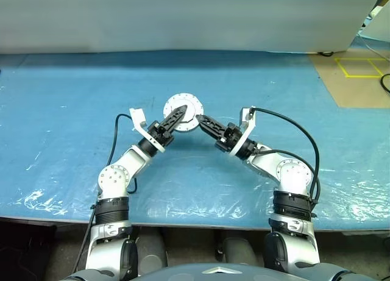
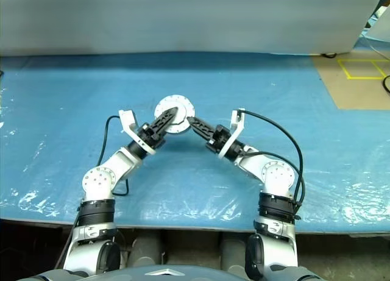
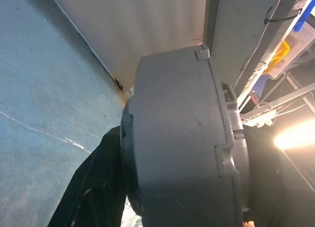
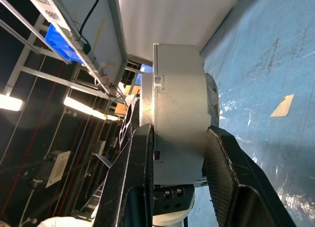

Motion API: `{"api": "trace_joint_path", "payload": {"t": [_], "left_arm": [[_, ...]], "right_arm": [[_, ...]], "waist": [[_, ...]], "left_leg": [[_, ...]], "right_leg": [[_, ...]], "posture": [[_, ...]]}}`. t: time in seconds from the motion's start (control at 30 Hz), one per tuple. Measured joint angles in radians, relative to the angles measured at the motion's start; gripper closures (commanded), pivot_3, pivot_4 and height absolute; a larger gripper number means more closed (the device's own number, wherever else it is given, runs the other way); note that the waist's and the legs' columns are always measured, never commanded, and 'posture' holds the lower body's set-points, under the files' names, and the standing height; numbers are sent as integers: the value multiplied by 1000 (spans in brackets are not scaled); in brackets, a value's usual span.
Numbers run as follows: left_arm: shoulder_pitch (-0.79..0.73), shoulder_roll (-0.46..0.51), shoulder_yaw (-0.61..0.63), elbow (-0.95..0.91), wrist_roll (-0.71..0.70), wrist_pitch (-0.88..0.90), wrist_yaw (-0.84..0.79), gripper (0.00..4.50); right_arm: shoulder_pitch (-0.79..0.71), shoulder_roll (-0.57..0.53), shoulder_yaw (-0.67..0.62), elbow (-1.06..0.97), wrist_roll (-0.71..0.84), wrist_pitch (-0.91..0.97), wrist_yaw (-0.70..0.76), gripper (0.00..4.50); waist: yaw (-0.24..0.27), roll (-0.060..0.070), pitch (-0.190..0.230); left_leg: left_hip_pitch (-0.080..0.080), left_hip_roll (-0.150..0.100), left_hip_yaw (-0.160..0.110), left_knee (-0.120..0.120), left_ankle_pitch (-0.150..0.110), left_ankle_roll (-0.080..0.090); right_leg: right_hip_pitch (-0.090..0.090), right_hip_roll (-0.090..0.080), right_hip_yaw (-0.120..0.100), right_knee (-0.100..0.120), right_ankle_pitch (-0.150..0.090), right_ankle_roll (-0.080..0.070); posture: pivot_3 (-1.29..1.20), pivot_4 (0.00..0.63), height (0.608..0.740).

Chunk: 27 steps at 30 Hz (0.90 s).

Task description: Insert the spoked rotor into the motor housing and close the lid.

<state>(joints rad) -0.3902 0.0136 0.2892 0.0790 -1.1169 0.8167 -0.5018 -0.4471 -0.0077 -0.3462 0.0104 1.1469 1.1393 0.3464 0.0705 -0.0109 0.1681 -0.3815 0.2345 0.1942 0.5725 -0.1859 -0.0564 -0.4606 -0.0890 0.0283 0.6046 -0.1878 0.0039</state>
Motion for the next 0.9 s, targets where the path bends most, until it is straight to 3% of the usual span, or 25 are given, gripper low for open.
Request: {"api": "trace_joint_path", "payload": {"t": [0.03,0.27,0.5,0.9], "left_arm": [[-1,-1,0,0,-3,1,3,1796],[-17,-41,6,20,-20,1,37,1796],[-41,-100,57,43,-85,-17,84,1796],[-147,-74,271,299,116,-571,190,1796]], "right_arm": [[-1,0,0,0,3,-1,-1,3408],[-20,14,-12,0,11,-70,-24,1037],[-66,40,-51,0,46,-169,-72,1037],[-113,34,-48,9,49,-276,-114,1037]], "waist": [[0,0,0],[0,0,0],[0,0,0],[0,-2,1]], "left_leg": [[0,0,0,0,0,0],[0,0,0,1,0,0],[0,0,0,2,0,0],[-3,0,-5,3,0,0]], "right_leg": [[0,0,0,0,0,0],[0,0,0,1,0,0],[1,0,0,1,0,0],[1,1,-2,0,3,5]], "posture": [[0,150,740],[0,150,740],[0,150,740],[0,150,740]]}}
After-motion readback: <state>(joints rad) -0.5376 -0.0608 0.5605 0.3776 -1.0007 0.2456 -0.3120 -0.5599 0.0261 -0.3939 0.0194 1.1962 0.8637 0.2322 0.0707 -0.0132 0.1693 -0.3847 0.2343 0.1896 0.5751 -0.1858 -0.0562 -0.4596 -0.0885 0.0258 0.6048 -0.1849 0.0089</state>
